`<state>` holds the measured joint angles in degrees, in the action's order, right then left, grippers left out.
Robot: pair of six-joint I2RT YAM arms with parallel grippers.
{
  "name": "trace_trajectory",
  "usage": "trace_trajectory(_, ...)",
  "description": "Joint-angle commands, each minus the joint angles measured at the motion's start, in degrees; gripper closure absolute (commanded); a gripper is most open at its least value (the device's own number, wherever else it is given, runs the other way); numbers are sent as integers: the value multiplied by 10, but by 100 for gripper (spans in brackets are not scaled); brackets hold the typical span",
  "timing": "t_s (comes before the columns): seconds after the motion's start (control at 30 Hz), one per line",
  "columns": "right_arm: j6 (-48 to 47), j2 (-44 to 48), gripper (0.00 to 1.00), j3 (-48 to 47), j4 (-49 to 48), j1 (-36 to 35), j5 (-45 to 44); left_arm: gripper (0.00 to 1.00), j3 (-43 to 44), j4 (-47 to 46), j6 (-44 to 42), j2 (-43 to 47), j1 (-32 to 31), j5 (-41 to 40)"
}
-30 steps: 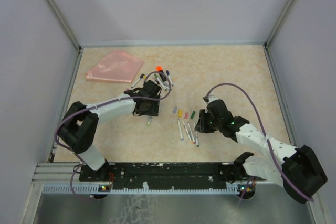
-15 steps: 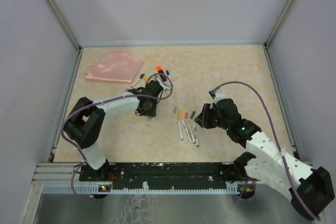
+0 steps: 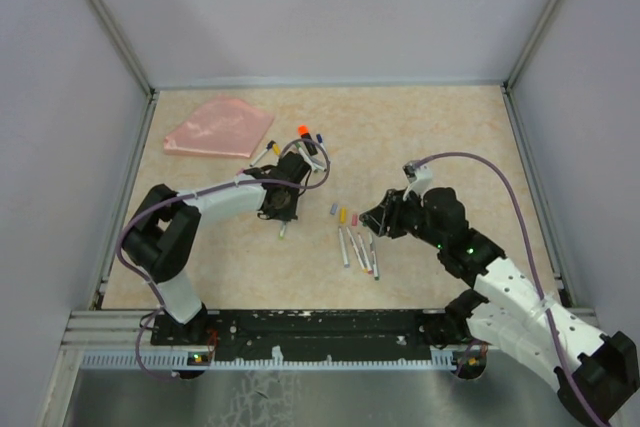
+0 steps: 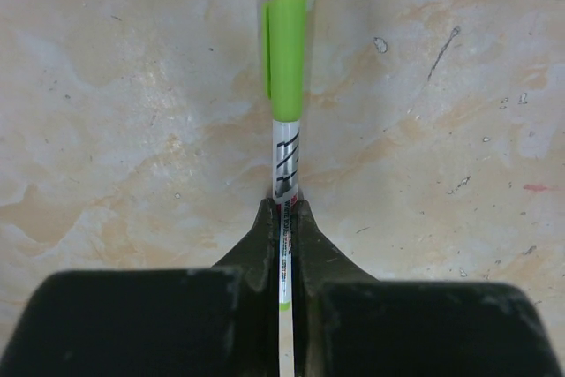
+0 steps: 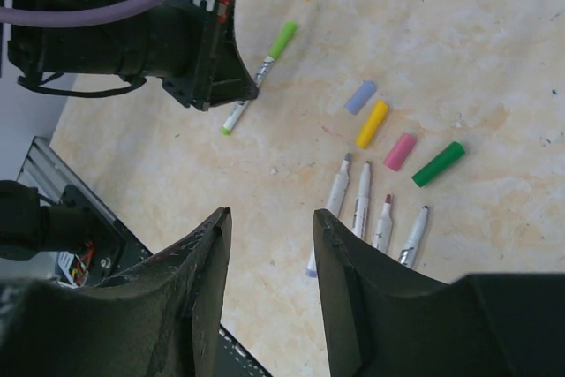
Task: Open the pen caps
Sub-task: Pick up the pen from the center of the board.
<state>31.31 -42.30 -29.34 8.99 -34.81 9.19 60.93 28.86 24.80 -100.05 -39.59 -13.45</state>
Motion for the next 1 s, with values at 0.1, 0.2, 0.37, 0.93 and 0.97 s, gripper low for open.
trace_trajectory(0.1,8,20,56,1,-91,1,50,100,16,1,-10,47,0,33)
trace_trajectory(0.2,16,25,55,6,-115,1,64,100,9,-19,-10,86,0,68)
trace_trajectory(0.37,32,32,55,10,-152,1,77,100,-32,-99,-2,171,0,162)
trace_trajectory(0.93,101,12,49,-31,-214,0,102,100,-198,-613,204,300,0,413)
trace_trajectory(0.97,101,11,48,-34,-214,-1,103,100,-202,-633,222,297,0,413)
